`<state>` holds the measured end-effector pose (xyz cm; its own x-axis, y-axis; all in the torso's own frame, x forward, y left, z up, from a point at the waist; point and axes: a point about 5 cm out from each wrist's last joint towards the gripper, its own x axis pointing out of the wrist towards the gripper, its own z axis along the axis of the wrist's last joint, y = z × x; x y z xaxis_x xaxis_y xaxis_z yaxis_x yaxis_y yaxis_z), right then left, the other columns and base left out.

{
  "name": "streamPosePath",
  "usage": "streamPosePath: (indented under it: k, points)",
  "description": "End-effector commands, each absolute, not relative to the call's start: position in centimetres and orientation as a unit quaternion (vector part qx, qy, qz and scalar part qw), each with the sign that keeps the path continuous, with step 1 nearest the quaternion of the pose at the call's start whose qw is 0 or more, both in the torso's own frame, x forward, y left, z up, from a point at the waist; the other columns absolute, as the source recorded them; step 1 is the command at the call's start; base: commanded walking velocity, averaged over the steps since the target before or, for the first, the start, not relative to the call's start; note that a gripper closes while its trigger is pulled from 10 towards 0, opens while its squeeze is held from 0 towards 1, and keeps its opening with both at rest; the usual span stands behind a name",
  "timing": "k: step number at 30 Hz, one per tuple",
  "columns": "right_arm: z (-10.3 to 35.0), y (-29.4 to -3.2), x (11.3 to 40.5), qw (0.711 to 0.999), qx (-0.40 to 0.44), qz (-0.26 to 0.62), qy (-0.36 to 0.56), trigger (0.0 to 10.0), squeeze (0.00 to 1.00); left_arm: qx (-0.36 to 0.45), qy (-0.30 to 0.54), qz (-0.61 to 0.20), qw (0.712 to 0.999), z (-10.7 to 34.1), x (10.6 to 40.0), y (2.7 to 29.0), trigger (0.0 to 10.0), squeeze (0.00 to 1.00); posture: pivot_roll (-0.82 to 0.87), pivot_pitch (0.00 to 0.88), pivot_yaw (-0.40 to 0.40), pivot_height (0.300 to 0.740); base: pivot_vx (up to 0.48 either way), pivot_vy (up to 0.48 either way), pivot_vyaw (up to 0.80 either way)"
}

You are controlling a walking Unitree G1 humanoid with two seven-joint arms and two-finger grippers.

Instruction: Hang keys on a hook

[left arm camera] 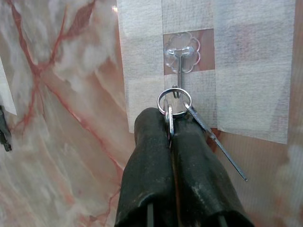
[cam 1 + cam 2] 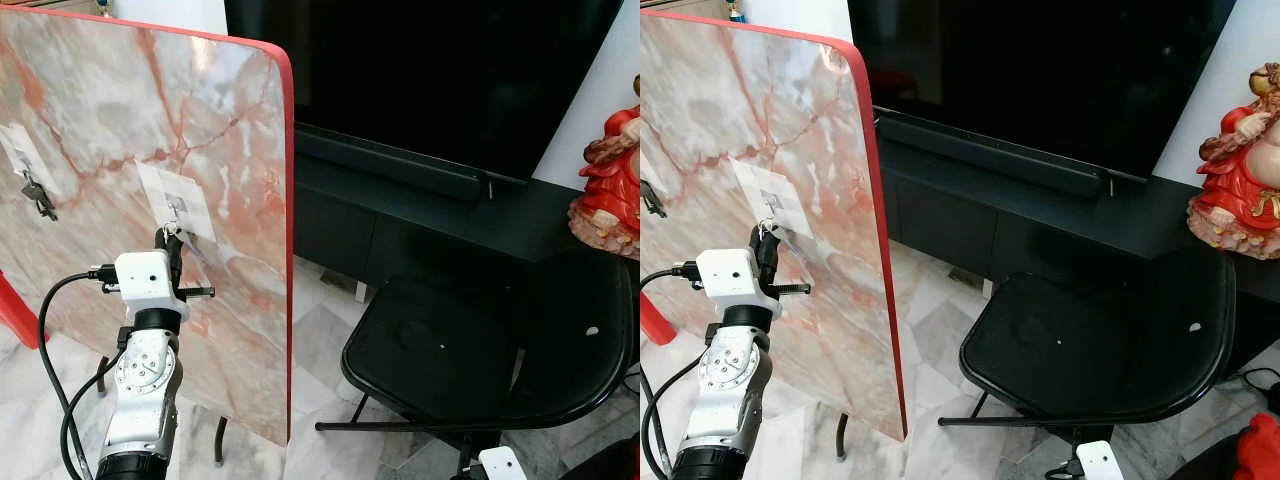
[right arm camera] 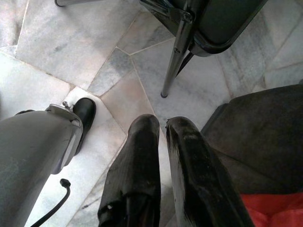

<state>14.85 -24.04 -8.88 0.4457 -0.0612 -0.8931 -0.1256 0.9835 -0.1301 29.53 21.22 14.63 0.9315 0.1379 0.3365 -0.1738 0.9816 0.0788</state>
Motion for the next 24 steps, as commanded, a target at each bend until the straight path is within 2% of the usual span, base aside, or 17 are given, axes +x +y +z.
streamPosePath:
  k: [1,24]
  points:
    - [-8.69,-24.50,15.02,0.846,-0.093,0.014,0.525,10.0,0.00,0.050,-0.191,0.074,0.978,15.63,29.69,20.90,10.0,0.00,0.06,0.000,-0.073,0.740,0.000,0.000,0.00]
    - [-8.70,-24.47,15.03,0.846,-0.092,0.014,0.525,10.0,0.00,0.047,-0.192,0.078,0.977,15.77,29.84,20.83,10.0,0.00,0.06,0.000,-0.073,0.740,0.000,0.000,0.00]
